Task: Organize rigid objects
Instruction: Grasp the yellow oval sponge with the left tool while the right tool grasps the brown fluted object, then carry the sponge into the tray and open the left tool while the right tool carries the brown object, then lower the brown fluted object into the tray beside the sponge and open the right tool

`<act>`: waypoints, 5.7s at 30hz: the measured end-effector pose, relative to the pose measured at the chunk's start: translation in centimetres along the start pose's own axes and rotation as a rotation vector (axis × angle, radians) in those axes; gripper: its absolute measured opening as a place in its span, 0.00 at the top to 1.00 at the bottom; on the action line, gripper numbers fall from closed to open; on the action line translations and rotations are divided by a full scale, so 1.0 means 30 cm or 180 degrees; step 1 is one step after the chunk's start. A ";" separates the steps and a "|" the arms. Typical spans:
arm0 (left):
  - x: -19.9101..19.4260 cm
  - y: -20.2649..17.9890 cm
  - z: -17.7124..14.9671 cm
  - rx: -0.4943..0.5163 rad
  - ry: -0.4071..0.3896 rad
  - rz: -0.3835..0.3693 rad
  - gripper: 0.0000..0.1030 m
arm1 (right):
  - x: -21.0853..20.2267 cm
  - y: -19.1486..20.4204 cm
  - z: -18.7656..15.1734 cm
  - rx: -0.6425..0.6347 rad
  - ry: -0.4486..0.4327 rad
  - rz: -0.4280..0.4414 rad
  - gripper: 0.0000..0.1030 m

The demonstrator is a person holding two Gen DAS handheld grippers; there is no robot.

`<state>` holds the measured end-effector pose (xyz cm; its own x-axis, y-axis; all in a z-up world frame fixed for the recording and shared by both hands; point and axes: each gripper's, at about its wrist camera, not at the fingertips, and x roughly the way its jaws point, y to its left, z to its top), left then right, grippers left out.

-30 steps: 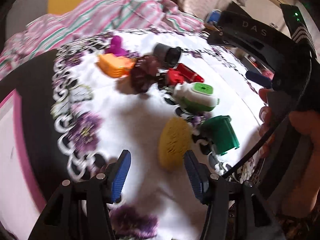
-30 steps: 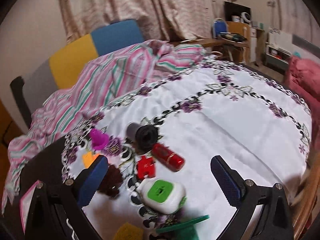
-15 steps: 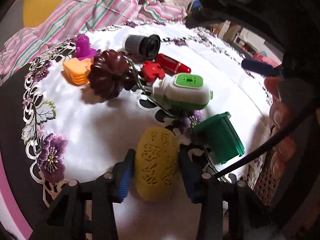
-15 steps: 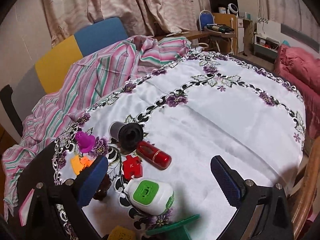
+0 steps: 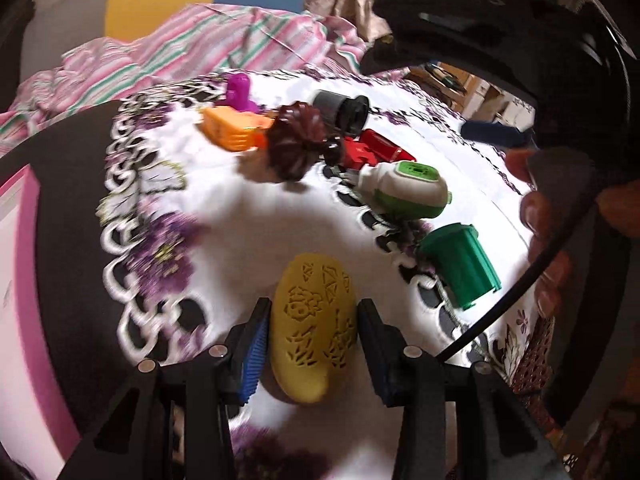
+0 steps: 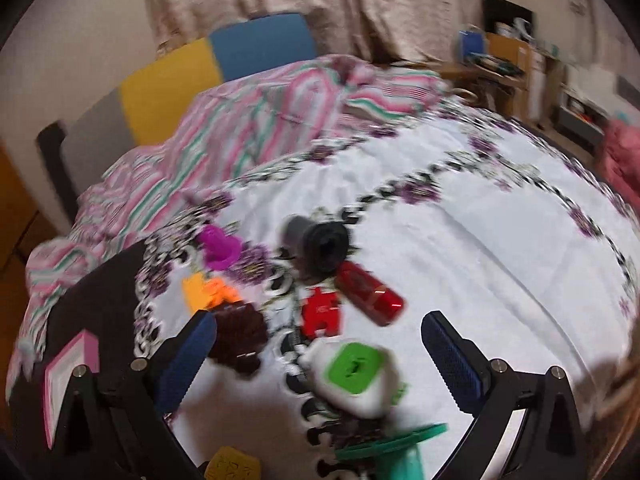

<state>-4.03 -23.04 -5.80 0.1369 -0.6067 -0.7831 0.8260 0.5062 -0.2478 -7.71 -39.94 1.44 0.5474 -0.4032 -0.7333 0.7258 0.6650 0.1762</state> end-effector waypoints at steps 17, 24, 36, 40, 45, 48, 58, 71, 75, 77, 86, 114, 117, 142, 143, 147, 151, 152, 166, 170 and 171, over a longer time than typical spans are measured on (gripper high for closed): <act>-0.112 0.094 -0.131 -0.0359 -0.0273 -0.0023 0.59 | 0.292 0.179 -0.016 -0.0828 0.0789 0.0267 0.26; -0.170 0.120 -0.188 -0.0439 -0.0382 -0.0133 0.59 | 0.318 0.230 -0.040 -0.1082 0.0795 0.0200 0.36; -0.375 0.224 -0.241 -0.0758 -0.0730 -0.0298 0.59 | 0.300 0.177 -0.037 -0.0870 0.0896 0.0170 0.36; -0.439 0.287 -0.254 -0.0865 -0.0853 -0.0173 0.59 | 0.284 0.151 -0.031 -0.0714 0.0889 0.0266 0.36; -0.489 0.390 -0.277 -0.1095 -0.0962 -0.0059 0.59 | 0.252 0.137 -0.026 -0.0614 0.0803 0.0357 0.36; -0.510 0.451 -0.287 -0.1197 -0.0995 0.0037 0.59 | 0.244 0.137 -0.020 -0.0591 0.0765 0.0407 0.36; -0.493 0.697 -0.288 -0.1683 -0.0859 0.0386 0.59 | 0.169 0.196 -0.045 -0.0703 0.0586 0.0619 0.36; -0.433 0.912 -0.243 -0.1984 -0.0622 0.0608 0.59 | 0.017 0.382 -0.168 -0.1029 0.0548 0.1125 0.36; -0.410 0.939 -0.202 -0.1983 -0.0583 0.0669 0.59 | -0.031 0.452 -0.193 -0.1153 0.0547 0.1280 0.36; -0.403 0.960 -0.185 -0.2019 -0.0595 0.0661 0.59 | -0.051 0.485 -0.205 -0.1224 0.0550 0.1338 0.36; -0.360 1.042 -0.098 -0.2192 -0.0605 0.0726 0.59 | -0.084 0.657 -0.260 -0.1551 0.0634 0.1543 0.36; -0.642 0.791 -0.470 -0.2242 -0.1148 0.0986 0.48 | 0.121 1.106 -0.421 -0.2425 0.1103 0.1303 0.36; -0.652 0.781 -0.494 -0.2237 -0.1158 0.0992 0.48 | 0.150 1.144 -0.411 -0.2464 0.1062 0.1208 0.36; -0.658 0.725 -0.527 -0.2130 -0.1138 0.0866 0.48 | 0.159 1.204 -0.329 -0.2225 0.0690 0.1108 0.34; -0.657 0.722 -0.526 -0.2120 -0.1138 0.0862 0.48 | 0.148 1.194 -0.319 -0.2197 0.0657 0.1118 0.34; -0.662 0.707 -0.527 -0.2092 -0.1153 0.0870 0.48 | 0.096 1.148 -0.289 -0.2131 0.0536 0.1164 0.33; -0.654 0.690 -0.527 -0.2062 -0.1117 0.0856 0.48 | 0.047 1.087 -0.282 -0.2066 0.0524 0.1247 0.30; -0.651 0.685 -0.528 -0.2054 -0.1106 0.0849 0.48 | 0.034 1.067 -0.284 -0.2044 0.0538 0.1274 0.30; -0.634 0.573 -0.500 -0.1810 -0.1044 0.0550 0.48 | -0.073 0.796 -0.373 -0.2017 0.0858 0.1230 0.29; -0.613 0.512 -0.471 -0.1644 -0.0989 0.0487 0.48 | -0.096 0.698 -0.386 -0.1972 0.0926 0.1138 0.29; -0.607 0.500 -0.463 -0.1609 -0.0969 0.0466 0.48 | -0.101 0.679 -0.386 -0.1955 0.0939 0.1127 0.29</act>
<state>-1.74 4.12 -3.18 0.4414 -0.6189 -0.6497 0.4350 0.7809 -0.4484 0.60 -17.89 -0.36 0.5076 0.0259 -0.8612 0.1190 0.9879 0.0998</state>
